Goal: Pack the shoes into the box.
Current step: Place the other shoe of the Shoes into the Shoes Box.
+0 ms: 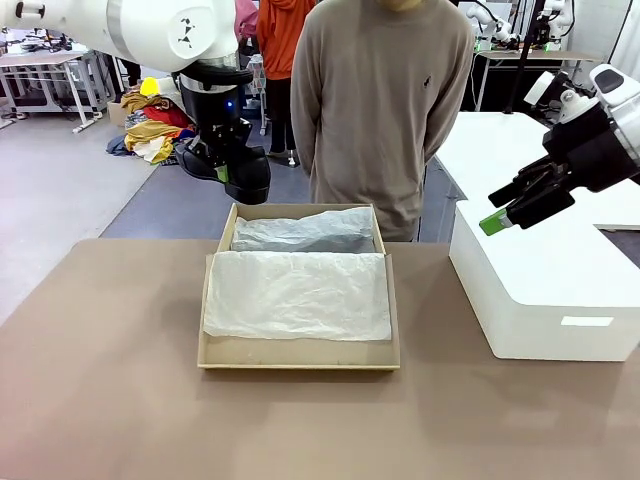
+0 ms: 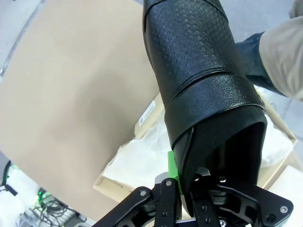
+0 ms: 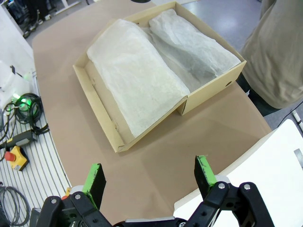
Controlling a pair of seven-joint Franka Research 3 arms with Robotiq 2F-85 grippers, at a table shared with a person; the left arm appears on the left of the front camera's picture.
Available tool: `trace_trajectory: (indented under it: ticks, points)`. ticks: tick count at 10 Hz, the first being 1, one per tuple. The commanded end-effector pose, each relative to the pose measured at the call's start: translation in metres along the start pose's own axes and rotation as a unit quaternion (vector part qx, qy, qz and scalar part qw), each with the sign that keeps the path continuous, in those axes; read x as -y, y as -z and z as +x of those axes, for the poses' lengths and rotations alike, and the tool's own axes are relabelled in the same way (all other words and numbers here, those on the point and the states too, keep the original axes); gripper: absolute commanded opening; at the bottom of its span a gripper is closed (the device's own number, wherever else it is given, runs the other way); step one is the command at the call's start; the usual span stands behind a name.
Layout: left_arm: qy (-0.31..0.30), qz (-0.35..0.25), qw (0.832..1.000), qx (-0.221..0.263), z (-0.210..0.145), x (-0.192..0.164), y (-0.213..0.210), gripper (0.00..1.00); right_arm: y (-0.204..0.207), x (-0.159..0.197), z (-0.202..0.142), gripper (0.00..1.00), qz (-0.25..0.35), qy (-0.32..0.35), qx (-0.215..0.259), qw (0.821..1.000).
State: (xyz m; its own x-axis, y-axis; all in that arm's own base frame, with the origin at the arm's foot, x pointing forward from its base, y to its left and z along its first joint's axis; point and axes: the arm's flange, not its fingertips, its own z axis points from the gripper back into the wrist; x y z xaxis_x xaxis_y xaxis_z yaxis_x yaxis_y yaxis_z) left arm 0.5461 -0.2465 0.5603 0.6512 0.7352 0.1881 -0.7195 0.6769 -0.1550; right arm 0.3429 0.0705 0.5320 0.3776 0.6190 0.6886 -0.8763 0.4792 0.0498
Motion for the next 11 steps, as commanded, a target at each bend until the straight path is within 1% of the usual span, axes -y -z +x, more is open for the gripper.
trace_trajectory:
  ticks: [1, 2, 5, 6, 7, 9, 11]
  points:
    - [-0.038, -0.005, 0.999, 0.002, -0.013, 0.004, -0.004, 0.0, 0.0, 0.001, 0.0, 1.0, 0.006, -0.003, 0.008, 1.0]
    - [-0.093, -0.001, 0.996, -0.001, -0.025, 0.009, -0.007, 0.0, 0.0, 0.001, 0.0, 1.0, 0.006, -0.003, 0.008, 1.0]
    - [-0.162, 0.003, 0.987, 0.013, -0.059, 0.034, -0.012, 0.0, 0.0, 0.001, 0.0, 1.0, 0.006, -0.003, 0.008, 1.0]
    - [-0.18, 0.003, 0.984, 0.011, -0.071, 0.044, -0.011, 0.0, 0.0, 0.001, 0.0, 1.0, 0.006, -0.003, 0.008, 1.0]
    - [-0.199, -0.001, 0.98, -0.006, -0.084, 0.055, -0.008, 0.0, 0.0, 0.001, 0.0, 1.0, 0.006, -0.003, 0.008, 1.0]
    - [-0.204, 0.032, 0.978, -0.017, -0.108, 0.073, 0.004, 0.0, 0.0, 0.001, 0.0, 1.0, 0.006, -0.003, 0.008, 1.0]
    - [-0.218, 0.047, 0.975, -0.023, -0.121, 0.087, 0.013, 0.0, 0.0, 0.001, 0.0, 1.0, 0.006, -0.003, 0.008, 1.0]
